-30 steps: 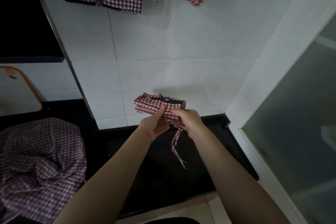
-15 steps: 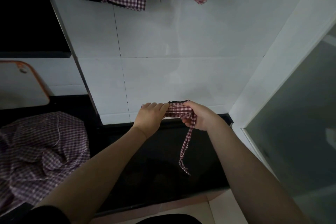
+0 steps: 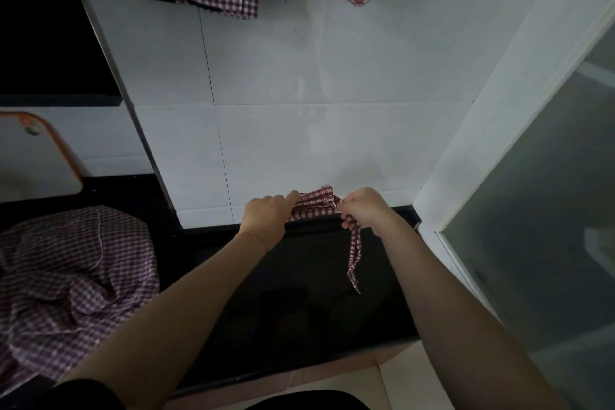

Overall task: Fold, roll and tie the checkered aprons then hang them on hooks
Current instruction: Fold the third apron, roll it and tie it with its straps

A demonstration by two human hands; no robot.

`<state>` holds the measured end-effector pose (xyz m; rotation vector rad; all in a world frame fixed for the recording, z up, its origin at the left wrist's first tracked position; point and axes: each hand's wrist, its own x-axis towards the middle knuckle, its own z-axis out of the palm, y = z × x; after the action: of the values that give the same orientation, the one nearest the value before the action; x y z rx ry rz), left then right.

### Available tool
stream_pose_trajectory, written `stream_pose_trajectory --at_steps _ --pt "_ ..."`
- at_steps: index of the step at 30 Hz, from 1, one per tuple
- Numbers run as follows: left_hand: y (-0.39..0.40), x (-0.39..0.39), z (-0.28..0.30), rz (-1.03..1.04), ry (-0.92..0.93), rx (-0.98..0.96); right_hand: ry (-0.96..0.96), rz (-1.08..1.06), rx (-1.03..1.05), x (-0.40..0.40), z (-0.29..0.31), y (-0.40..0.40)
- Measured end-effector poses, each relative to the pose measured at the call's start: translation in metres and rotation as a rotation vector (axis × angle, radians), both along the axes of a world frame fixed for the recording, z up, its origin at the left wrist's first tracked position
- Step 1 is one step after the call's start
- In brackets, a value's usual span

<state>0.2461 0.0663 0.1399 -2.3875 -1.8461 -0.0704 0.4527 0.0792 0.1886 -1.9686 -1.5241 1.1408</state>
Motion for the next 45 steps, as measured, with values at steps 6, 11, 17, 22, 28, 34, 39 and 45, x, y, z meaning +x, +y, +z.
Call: stream_pose_trajectory --at_steps 6,11,17,22,28,34,39,45 --pt "-0.001 -0.003 0.002 -0.005 -0.008 -0.006 -0.128 0.044 0.189 0.003 0.005 0.005" --pt "-0.001 -0.004 0.001 -0.014 -0.098 0.018 -0.297 0.103 0.352 -0.004 0.013 0.007" --pt "0.004 -0.002 0.016 0.120 -0.245 -0.107 -0.414 0.302 0.388 -0.025 0.020 0.002" --pt "0.004 0.005 0.016 0.198 -0.543 -0.208 -0.053 0.342 0.326 -0.052 0.034 -0.011" --pt "0.014 -0.014 0.023 0.397 -1.463 -0.474 0.146 0.278 0.047 -0.033 0.006 -0.023" --pt "0.014 -0.034 0.024 0.184 -1.941 -0.873 0.318 0.139 0.017 -0.014 -0.007 -0.025" --pt "0.000 -0.022 0.036 -0.127 -1.958 -1.122 0.453 0.022 0.037 -0.030 -0.011 -0.021" --pt "-0.007 -0.017 0.036 -0.125 -1.942 -1.239 0.500 -0.015 0.036 -0.040 -0.008 -0.019"
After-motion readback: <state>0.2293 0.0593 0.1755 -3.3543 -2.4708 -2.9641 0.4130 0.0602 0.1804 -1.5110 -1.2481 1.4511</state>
